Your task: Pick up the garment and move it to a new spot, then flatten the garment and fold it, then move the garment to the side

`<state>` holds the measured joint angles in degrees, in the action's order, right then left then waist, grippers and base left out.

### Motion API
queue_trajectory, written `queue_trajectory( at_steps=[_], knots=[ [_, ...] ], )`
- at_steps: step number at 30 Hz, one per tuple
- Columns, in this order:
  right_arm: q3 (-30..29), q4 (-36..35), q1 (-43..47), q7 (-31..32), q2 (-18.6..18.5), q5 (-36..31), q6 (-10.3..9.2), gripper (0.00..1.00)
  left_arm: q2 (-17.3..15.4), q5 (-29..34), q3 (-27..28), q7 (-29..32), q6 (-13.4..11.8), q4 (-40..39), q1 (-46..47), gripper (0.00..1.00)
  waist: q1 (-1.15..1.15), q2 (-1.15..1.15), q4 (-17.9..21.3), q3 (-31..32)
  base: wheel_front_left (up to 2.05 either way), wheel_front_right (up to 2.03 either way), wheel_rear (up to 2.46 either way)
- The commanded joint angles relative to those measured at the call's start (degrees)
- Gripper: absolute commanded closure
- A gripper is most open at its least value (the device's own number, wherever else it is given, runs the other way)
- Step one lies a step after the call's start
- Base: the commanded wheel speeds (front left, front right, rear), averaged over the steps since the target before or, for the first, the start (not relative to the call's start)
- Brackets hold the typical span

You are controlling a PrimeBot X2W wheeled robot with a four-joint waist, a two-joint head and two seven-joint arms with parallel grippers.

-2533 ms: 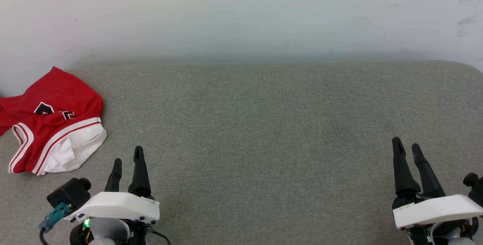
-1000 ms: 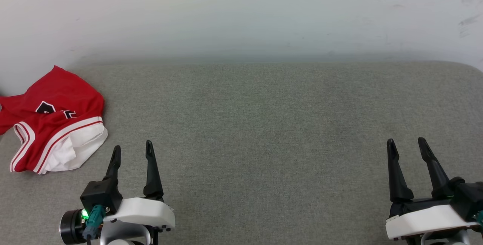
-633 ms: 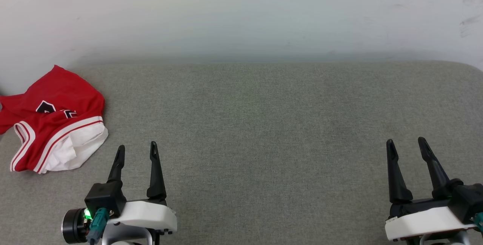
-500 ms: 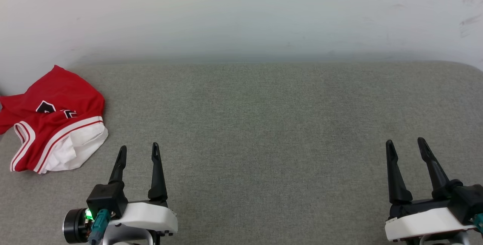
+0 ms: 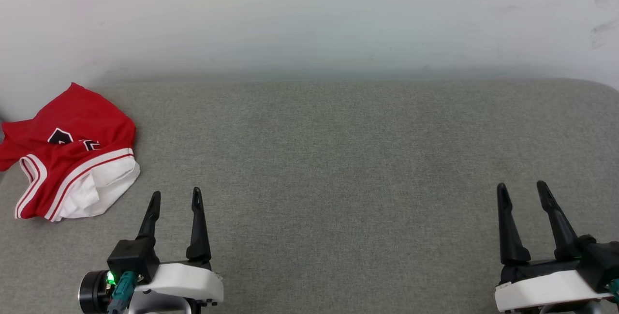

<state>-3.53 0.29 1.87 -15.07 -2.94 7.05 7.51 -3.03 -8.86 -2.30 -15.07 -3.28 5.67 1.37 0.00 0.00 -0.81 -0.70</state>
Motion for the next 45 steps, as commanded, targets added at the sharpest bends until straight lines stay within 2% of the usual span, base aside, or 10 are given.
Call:
queue_trajectory(
  at_steps=[1, 6, 28, 37, 45],
  knots=[
    [-0.3, 0.3, 0.4, -0.2, 0.1, 0.8, -0.04, 0.00, 0.1, -0.1, 0.3, -0.2, 0.3, 0.1, -0.6, 0.00, 0.00, 0.00, 0.0, 0.0, 0.00, 0.00, 0.00],
    [-0.4, 0.9, 0.2, -0.2, 0.1, 2.0, -0.04, 0.00, 0.2, -1.7, 0.6, -0.2, 1.0, 0.9, -0.5, 0.00, 0.00, 0.00, 0.1, 0.1, 0.00, 0.00, 0.00],
    [-0.5, 2.0, 0.4, -0.2, 0.1, 2.6, -0.04, 0.00, 0.2, -1.5, 0.1, -0.2, 0.1, 1.9, 0.0, 0.00, 0.00, 0.00, -0.6, 0.2, 0.00, 0.00, 0.00],
    [-0.1, 2.1, 0.7, -0.2, 0.1, 2.0, -0.04, 0.00, 0.2, -1.2, 0.9, -0.2, -0.3, 2.1, 0.3, 0.00, 0.00, 0.00, -3.7, 0.1, 0.00, 0.00, 0.00],
    [0.2, 2.2, 0.7, -0.2, 0.1, 1.2, -0.04, 0.00, 0.2, -0.7, 1.7, -0.2, -0.8, 2.3, 0.8, 0.00, 0.00, 0.00, -8.6, -0.7, 0.00, 0.00, 0.00]
  ],
)
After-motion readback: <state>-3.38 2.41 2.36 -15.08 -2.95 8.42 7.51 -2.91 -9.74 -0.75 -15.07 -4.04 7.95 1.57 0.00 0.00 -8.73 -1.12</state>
